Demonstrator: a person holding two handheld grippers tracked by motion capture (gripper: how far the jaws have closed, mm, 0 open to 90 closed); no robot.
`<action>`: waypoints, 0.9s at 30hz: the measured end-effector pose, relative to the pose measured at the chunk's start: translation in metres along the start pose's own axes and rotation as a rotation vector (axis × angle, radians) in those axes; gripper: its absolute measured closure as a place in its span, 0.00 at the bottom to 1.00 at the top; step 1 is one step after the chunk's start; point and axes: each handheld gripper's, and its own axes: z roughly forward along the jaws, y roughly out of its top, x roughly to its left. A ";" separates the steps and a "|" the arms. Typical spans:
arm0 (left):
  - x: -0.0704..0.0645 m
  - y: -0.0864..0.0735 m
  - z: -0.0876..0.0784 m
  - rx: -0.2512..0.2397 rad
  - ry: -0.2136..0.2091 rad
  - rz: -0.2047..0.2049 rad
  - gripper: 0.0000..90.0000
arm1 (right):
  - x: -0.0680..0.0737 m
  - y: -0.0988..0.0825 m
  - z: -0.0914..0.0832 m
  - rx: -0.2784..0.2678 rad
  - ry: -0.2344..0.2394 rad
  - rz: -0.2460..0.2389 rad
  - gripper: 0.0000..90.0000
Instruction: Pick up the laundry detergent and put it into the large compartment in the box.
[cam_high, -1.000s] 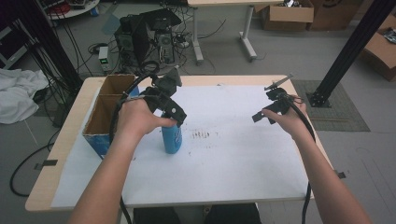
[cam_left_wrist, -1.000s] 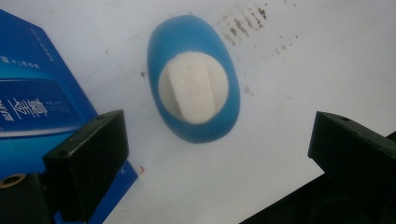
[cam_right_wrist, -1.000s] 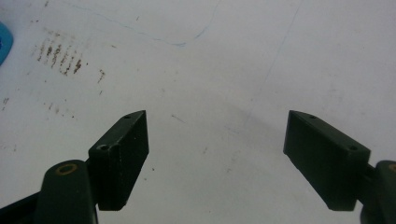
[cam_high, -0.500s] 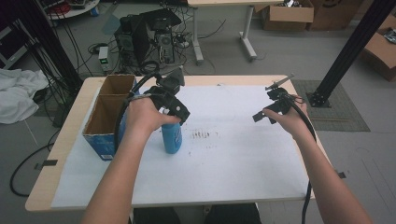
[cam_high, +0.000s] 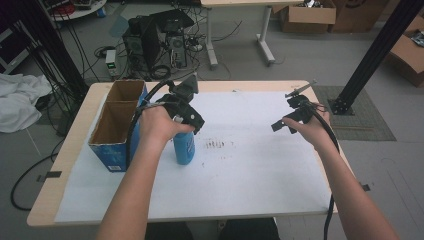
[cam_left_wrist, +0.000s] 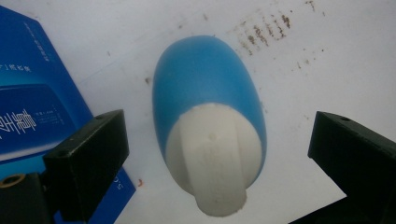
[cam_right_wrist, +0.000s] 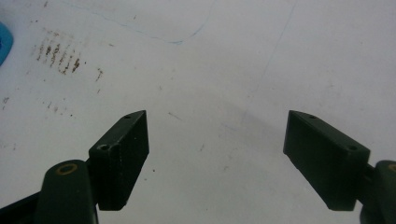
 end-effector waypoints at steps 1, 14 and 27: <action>0.001 0.001 0.002 0.002 0.003 -0.006 0.06 | 0.000 0.000 0.000 -0.001 0.002 0.003 0.25; 0.000 0.005 0.015 0.024 0.012 -0.012 0.06 | -0.003 -0.001 0.000 0.000 0.000 0.009 0.25; -0.001 0.007 0.025 0.042 0.035 -0.020 0.06 | -0.004 -0.002 -0.001 -0.002 0.002 0.009 0.25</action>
